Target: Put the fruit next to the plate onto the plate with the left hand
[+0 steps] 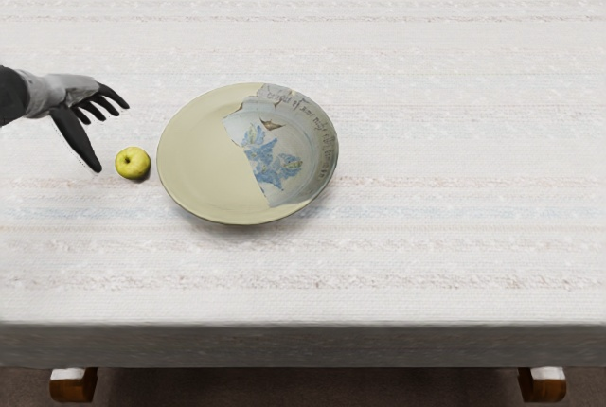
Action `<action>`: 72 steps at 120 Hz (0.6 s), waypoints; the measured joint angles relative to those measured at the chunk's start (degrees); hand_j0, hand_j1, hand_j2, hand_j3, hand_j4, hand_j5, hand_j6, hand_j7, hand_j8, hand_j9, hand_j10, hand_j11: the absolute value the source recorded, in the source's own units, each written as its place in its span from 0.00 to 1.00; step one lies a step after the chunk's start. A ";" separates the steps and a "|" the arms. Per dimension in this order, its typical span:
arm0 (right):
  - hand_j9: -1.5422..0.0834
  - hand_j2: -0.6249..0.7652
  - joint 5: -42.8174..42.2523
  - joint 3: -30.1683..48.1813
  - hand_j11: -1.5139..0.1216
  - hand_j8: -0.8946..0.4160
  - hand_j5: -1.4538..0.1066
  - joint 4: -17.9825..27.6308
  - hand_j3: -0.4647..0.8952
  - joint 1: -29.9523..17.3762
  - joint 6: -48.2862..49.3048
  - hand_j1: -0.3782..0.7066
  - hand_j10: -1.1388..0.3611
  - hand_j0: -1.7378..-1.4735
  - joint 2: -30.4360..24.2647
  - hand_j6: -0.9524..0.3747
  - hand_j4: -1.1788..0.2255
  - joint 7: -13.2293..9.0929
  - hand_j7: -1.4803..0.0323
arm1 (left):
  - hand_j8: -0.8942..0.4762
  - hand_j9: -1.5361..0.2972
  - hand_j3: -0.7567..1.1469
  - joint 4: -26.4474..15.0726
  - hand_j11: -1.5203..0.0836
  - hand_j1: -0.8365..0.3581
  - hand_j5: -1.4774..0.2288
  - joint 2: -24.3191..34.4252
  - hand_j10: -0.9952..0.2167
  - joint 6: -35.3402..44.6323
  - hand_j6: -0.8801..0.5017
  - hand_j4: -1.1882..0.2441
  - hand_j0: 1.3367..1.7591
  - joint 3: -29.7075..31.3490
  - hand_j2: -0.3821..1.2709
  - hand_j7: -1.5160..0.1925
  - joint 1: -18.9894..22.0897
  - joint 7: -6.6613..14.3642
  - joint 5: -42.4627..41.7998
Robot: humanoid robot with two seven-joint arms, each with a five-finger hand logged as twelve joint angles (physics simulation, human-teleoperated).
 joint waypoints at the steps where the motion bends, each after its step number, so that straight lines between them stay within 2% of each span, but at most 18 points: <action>1: 0.92 0.44 0.00 0.00 0.90 0.65 0.90 0.00 0.34 0.00 0.00 0.07 0.73 0.30 0.00 0.69 0.81 0.00 0.95 | 0.47 0.66 0.40 -0.27 0.75 0.75 0.68 -0.26 0.62 0.69 0.46 0.66 0.76 0.55 0.26 0.70 -0.24 0.07 -0.19; 14: 0.92 0.44 0.00 0.01 0.90 0.65 0.90 0.00 0.34 0.00 0.00 0.07 0.73 0.30 0.00 0.69 0.81 0.00 0.95 | 0.47 0.66 0.40 -2.54 0.75 0.75 0.68 -2.74 0.62 8.16 0.46 0.66 0.76 5.79 0.26 0.70 -0.72 0.70 -2.02; 28: 0.92 0.44 0.00 0.00 0.90 0.65 0.90 0.00 0.34 0.00 0.00 0.07 0.73 0.30 0.00 0.69 0.81 0.00 0.95 | 0.47 0.66 0.40 -3.25 0.75 0.75 0.68 -4.09 0.62 12.70 0.46 0.66 0.76 8.50 0.26 0.70 -0.86 1.06 -2.74; 49: 0.92 0.44 0.00 0.00 0.90 0.65 0.90 0.00 0.34 0.00 0.00 0.07 0.73 0.30 0.00 0.69 0.81 0.00 0.95 | 0.47 0.66 0.40 -2.83 0.75 0.75 0.68 -5.43 0.62 14.96 0.46 0.66 0.76 9.72 0.26 0.70 -1.39 1.03 -8.48; 72: 0.92 0.44 0.00 0.00 0.90 0.65 0.90 0.00 0.34 0.00 0.00 0.07 0.73 0.30 0.00 0.69 0.81 0.00 0.95 | 0.47 0.66 0.40 -0.65 0.75 0.75 0.68 -10.91 0.62 17.56 0.46 0.66 0.76 10.02 0.26 0.70 -0.69 1.03 -12.83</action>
